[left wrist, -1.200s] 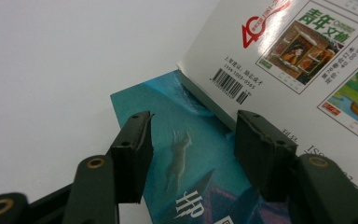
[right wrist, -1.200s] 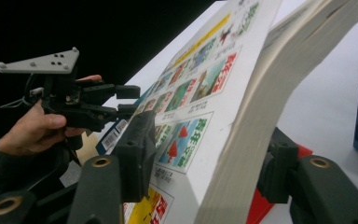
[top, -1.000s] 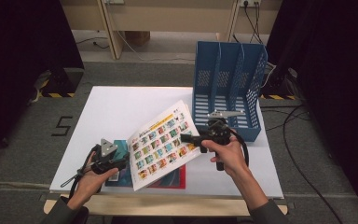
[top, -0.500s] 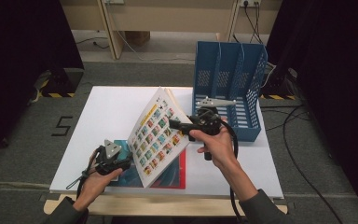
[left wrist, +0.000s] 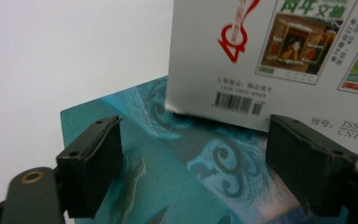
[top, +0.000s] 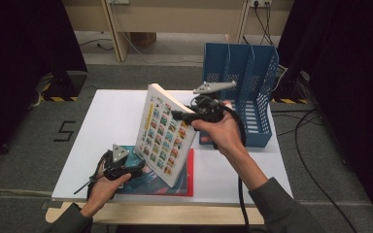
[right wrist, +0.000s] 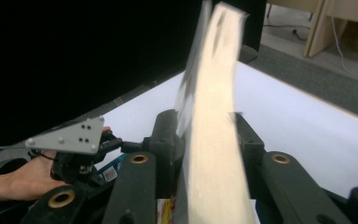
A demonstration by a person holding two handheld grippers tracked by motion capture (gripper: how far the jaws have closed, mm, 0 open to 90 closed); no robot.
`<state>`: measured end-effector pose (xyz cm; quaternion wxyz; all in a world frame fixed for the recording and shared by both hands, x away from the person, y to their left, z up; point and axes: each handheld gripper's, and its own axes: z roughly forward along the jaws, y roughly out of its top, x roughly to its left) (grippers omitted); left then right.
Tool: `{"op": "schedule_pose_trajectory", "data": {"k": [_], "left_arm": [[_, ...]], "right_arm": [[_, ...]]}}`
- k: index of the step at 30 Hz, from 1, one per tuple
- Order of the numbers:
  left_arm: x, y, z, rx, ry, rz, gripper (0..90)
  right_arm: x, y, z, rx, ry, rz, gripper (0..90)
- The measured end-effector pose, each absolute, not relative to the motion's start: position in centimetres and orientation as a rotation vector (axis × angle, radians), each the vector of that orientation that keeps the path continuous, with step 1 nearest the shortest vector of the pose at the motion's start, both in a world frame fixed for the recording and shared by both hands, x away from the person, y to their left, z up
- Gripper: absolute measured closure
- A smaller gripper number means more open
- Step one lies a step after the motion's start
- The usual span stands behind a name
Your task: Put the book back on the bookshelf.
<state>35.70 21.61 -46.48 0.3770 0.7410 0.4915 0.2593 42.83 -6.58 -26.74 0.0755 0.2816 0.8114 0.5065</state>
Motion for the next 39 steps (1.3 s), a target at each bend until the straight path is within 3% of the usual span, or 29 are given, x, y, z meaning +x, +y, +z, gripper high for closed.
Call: {"op": "schedule_pose_trajectory", "data": {"k": [16, 26, 39], "left_arm": [[35.8, 22.8, -46.5, 1.864, 1.295, 0.633, 17.3], [36.0, 23.8, -46.6, 1.831, 1.322, 0.621, 16.1], [35.9, 24.2, -46.6, 1.802, 1.338, 0.608, 14.8]], "right_arm": [[41.0, -6.5, -30.8, 0.905, 2.300, 1.721, 66.4], [39.1, -6.8, -30.6, 0.774, 2.248, 1.832, 72.7], [36.1, -6.0, -30.6, 0.636, 2.300, 1.907, 69.4]]}}
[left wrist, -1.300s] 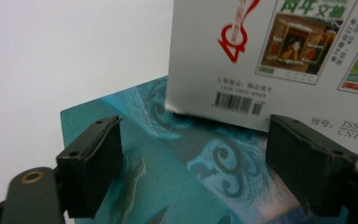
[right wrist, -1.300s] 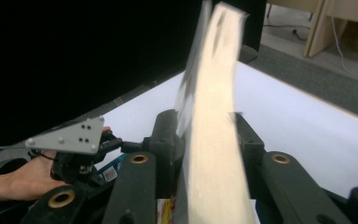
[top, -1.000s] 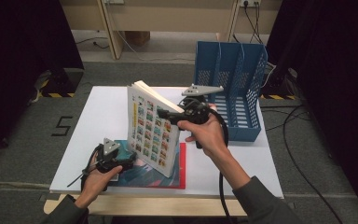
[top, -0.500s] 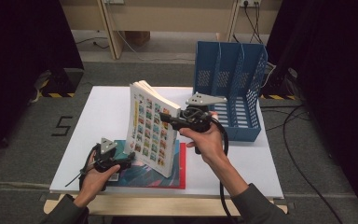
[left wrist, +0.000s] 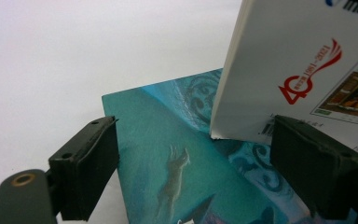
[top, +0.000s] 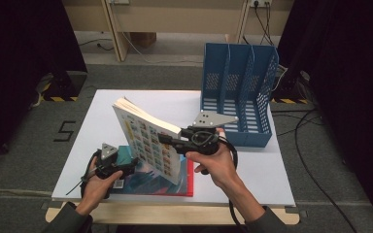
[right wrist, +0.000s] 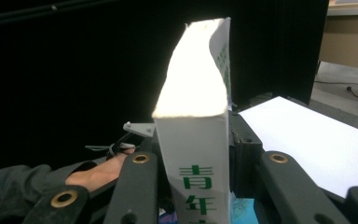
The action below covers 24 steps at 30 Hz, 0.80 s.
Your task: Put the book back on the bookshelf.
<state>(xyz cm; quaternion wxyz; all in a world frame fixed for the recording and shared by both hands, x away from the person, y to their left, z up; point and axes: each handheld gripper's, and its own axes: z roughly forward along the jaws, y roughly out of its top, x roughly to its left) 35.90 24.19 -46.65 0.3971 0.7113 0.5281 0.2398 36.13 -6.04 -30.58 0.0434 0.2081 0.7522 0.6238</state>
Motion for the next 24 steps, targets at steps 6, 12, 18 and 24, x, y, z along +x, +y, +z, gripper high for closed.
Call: {"op": "schedule_pose_trajectory", "data": {"k": [6, 12, 18, 24], "left_arm": [[35.9, 24.2, -46.7, 1.800, 1.335, 0.610, 15.1], [35.9, 24.4, -46.7, 1.798, 1.332, 0.609, 15.1], [36.2, 25.2, -46.9, 1.768, 1.370, 0.572, 15.0], [37.1, 27.5, -47.2, 1.687, 1.455, 0.554, 15.2]], "right_arm": [[36.5, -5.5, -31.1, 0.673, 2.355, 1.885, 65.2], [37.0, -4.6, -31.2, 0.687, 2.364, 1.832, 69.7], [37.8, -5.3, -30.9, 0.717, 2.339, 1.829, 73.1], [41.2, -6.4, -31.6, 0.935, 2.263, 1.948, 73.4]]}}
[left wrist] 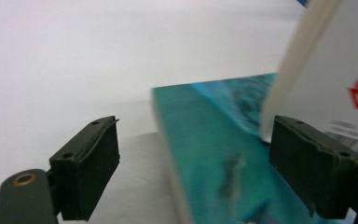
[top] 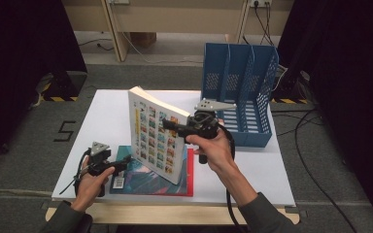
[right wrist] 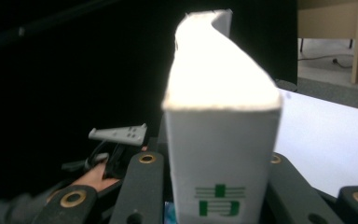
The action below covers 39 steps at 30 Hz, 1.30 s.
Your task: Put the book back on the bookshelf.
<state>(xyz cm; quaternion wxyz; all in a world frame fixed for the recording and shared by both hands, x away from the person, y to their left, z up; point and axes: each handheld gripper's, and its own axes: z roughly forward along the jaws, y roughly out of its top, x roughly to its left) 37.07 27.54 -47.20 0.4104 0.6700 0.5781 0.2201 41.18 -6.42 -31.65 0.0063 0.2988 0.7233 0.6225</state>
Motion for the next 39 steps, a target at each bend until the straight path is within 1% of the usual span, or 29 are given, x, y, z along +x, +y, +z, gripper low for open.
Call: {"op": "schedule_pose_trajectory", "data": {"k": [5, 10, 17, 24, 33, 34, 39], "left_arm": [[37.9, 29.3, -47.5, 1.636, 1.516, 0.553, 15.2], [38.5, 31.0, -47.8, 1.563, 1.578, 0.564, 14.8], [38.6, 31.7, -47.9, 1.545, 1.601, 0.593, 15.2], [38.7, 31.5, -47.9, 1.559, 1.597, 0.583, 15.2], [38.7, 31.6, -47.9, 1.545, 1.609, 0.559, 15.2], [38.8, 31.6, -48.0, 1.545, 1.610, 0.560, 15.2], [38.8, 31.6, -47.9, 1.540, 1.613, 0.553, 15.2]], "right_arm": [[43.1, -6.7, -31.8, 1.044, 2.234, 1.997, 73.3], [43.8, -6.7, -31.4, 1.077, 2.221, 2.023, 72.9], [44.3, -7.6, -30.5, 1.103, 2.195, 2.024, 73.0], [44.6, -9.7, -29.8, 1.170, 2.131, 2.038, 72.7], [43.8, -13.4, -27.8, 1.213, 1.994, 2.060, 72.4], [43.5, -14.3, -27.0, 1.207, 1.976, 2.041, 72.3], [43.5, -17.0, -25.2, 1.239, 1.914, 1.966, 72.2]]}}
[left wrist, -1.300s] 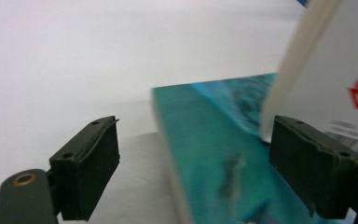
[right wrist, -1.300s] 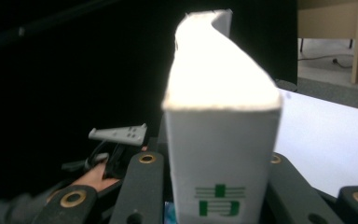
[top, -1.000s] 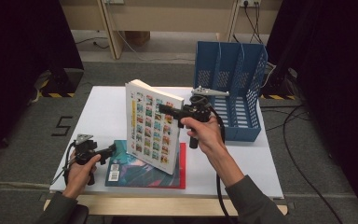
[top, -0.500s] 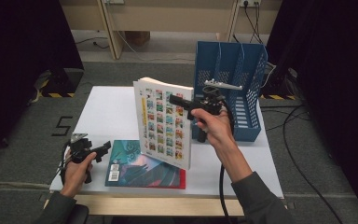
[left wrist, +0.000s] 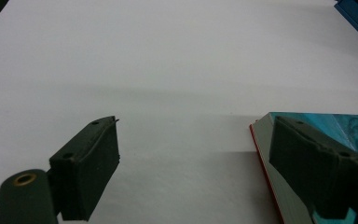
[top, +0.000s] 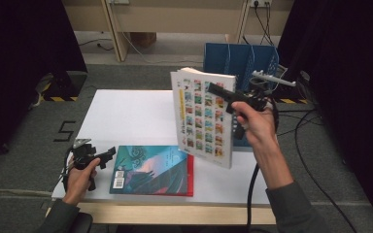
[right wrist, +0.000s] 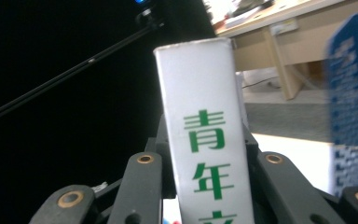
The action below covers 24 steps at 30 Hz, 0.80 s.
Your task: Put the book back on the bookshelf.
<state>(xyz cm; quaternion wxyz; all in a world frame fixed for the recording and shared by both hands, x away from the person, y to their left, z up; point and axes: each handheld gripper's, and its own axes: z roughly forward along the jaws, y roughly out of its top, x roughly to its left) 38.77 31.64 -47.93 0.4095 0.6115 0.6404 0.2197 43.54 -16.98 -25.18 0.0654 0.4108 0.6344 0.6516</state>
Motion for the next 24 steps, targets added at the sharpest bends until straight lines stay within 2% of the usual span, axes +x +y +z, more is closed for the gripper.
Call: {"op": "schedule_pose_trajectory", "data": {"k": [11, 16, 24], "left_arm": [[38.9, 32.5, -47.5, 1.485, 1.636, 0.574, 15.1], [39.3, 33.3, -47.3, 1.486, 1.651, 0.645, 14.9], [39.6, 33.8, -48.1, 1.501, 1.678, 0.649, 14.9]], "right_arm": [[43.7, -23.0, -22.1, 1.338, 1.708, 1.884, 72.0], [44.7, -23.6, -20.9, 1.357, 1.666, 1.849, 72.0], [47.5, -22.6, -19.6, 1.395, 1.621, 1.852, 72.1]]}}
